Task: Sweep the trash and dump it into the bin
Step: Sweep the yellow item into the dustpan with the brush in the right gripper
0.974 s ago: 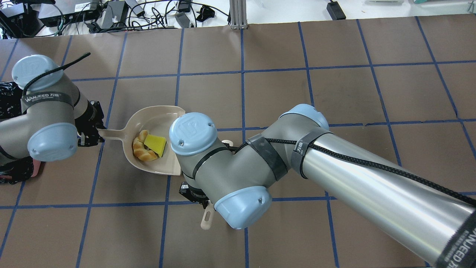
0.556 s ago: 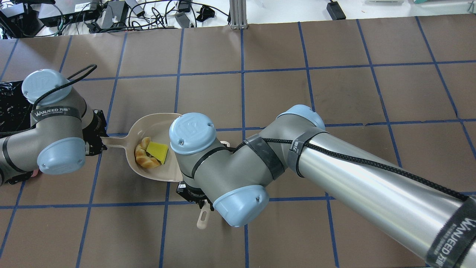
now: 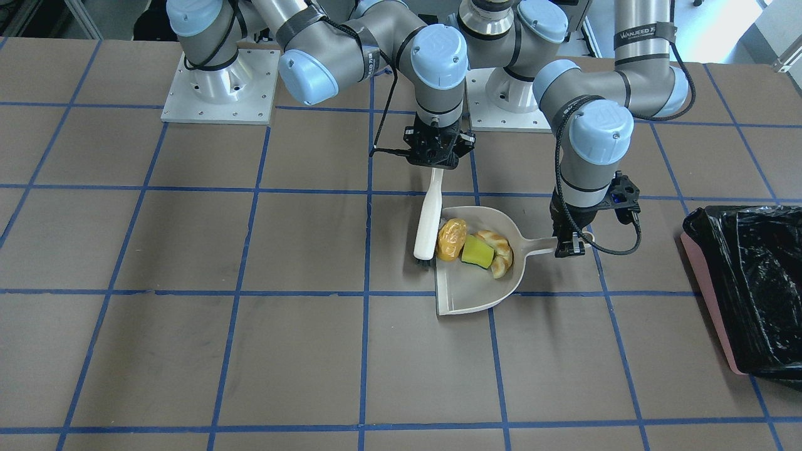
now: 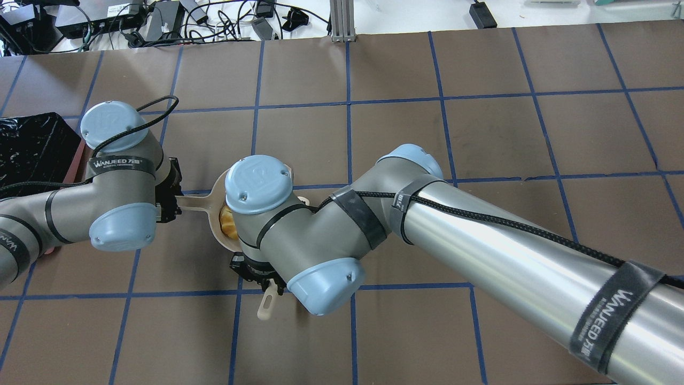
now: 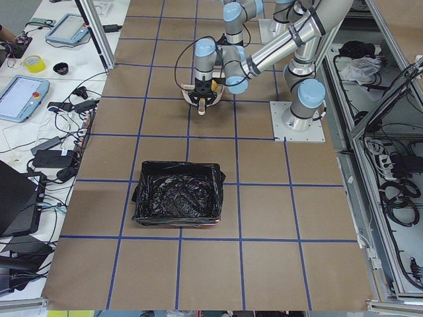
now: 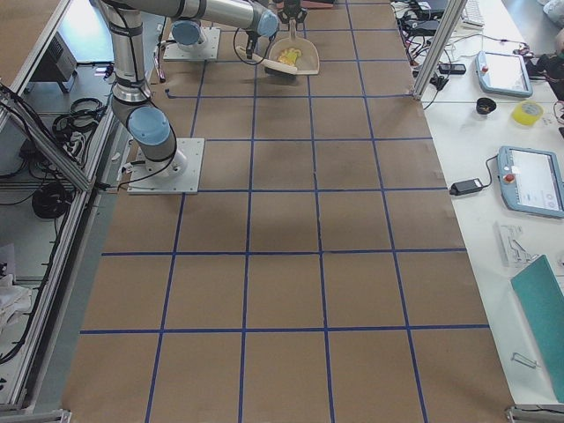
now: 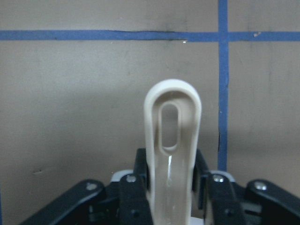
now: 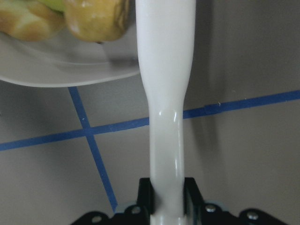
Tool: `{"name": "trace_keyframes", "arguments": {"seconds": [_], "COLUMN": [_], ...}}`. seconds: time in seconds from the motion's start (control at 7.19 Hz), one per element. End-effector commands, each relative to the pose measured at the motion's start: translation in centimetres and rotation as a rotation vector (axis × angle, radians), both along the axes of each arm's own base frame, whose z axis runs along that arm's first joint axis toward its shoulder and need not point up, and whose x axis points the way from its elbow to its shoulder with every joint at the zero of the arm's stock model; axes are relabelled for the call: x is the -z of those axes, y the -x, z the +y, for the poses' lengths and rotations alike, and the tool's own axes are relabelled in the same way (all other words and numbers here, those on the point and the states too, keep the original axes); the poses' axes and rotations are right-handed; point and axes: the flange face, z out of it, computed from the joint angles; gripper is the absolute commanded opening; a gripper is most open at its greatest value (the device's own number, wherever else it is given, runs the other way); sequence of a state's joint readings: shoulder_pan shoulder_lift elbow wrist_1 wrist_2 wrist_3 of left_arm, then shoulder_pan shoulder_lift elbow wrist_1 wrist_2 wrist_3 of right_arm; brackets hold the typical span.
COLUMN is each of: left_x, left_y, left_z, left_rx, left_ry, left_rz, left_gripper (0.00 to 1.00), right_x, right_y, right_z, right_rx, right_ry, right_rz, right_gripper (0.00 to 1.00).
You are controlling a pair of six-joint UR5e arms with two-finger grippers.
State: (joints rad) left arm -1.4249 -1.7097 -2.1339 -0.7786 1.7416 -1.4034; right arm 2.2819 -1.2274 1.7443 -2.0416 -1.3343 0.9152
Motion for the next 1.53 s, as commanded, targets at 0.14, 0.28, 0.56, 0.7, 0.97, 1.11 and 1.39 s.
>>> {"name": "trace_keyframes", "arguments": {"seconds": [0.14,0.28,0.56,0.7,0.97,1.11,1.39], "left_x": [0.3,1.1,1.8,1.2,-0.3,-0.9,-0.9], "left_y": [1.5,1.2,1.2,1.4,2.6,2.9,2.9], "left_z": [-0.2,-0.4,-1.0,-1.7,-3.1,-3.5,-3.5], "left_rx": [0.108,0.138,0.162,0.171,0.191,0.19,0.194], "left_ry": [-0.008,-0.029,-0.053,-0.04,-0.04,-0.049,-0.053], "left_rz": [0.092,0.109,0.188,0.225,0.364,0.401,0.41], "left_gripper": [0.0,0.0,0.0,0.0,0.0,0.0,0.0], "right_x": [-2.1,-4.1,-7.8,-9.1,-10.9,-11.6,-11.9], "right_y": [-1.6,-1.0,1.1,2.2,6.5,8.7,12.3], "right_z": [-0.5,-0.6,-0.6,-0.4,-1.6,-3.1,-6.1], "right_rx": [0.0,-0.001,0.018,0.027,-0.102,-0.097,-0.122], "right_ry": [0.02,0.012,-0.012,-0.014,0.02,0.016,0.009], "right_rz": [0.004,0.012,0.037,0.048,0.154,0.155,0.138], "right_gripper": [0.0,0.0,0.0,0.0,0.0,0.0,0.01]}}
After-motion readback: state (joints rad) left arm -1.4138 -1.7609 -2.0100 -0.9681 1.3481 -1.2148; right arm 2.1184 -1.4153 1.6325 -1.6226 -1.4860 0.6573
